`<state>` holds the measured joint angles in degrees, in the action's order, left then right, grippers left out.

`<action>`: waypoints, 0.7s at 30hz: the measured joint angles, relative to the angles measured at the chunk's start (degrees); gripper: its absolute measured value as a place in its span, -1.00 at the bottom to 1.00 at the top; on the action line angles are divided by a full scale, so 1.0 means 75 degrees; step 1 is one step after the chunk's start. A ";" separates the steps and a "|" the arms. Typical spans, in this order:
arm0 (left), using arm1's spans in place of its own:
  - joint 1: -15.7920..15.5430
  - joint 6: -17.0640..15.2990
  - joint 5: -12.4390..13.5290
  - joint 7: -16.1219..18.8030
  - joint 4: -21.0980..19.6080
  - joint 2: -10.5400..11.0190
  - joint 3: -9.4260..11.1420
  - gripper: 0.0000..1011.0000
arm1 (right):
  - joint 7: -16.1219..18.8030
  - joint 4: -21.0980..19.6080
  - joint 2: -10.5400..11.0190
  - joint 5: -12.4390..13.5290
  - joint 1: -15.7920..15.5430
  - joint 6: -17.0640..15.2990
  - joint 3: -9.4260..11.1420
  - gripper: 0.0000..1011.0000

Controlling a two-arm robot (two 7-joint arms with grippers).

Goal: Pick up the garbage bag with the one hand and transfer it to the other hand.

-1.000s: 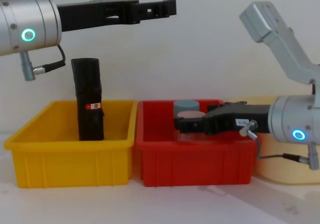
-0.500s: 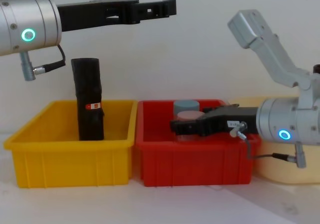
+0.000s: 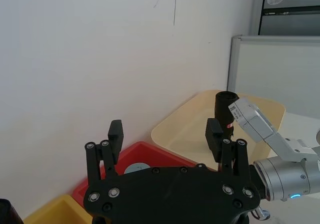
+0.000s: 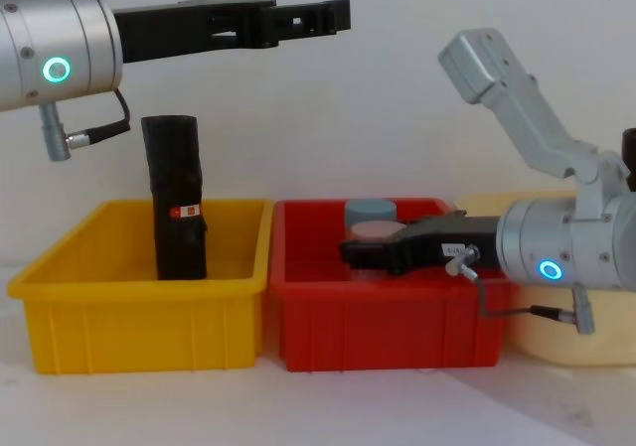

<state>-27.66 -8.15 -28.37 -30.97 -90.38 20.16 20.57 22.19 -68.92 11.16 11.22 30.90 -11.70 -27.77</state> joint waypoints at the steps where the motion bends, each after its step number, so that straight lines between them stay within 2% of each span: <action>1: 0.0000 0.0001 0.0000 0.0000 0.0001 0.0000 0.0000 0.98 | -0.0002 0.0021 -0.0009 -0.0008 0.0013 0.0005 -0.0004 0.46; 4: 0.0000 0.0000 0.0000 0.0000 0.0000 0.0000 0.0000 0.98 | -0.0004 0.0049 -0.0022 -0.0017 0.0028 0.0011 -0.0008 0.32; 14: 0.0000 0.0000 0.0000 0.0000 0.0000 0.0000 0.0000 0.98 | -0.0044 0.0012 -0.0029 -0.0024 -0.0012 0.0004 0.0057 0.32; 21: 0.0000 0.0000 0.0000 0.0000 0.0000 0.0000 0.0000 0.98 | -0.0261 -0.0283 -0.0004 0.0028 -0.0181 -0.0021 0.0311 0.32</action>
<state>-27.66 -8.14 -28.37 -30.97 -90.38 20.16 20.57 20.23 -71.04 11.13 11.43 29.54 -11.85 -25.44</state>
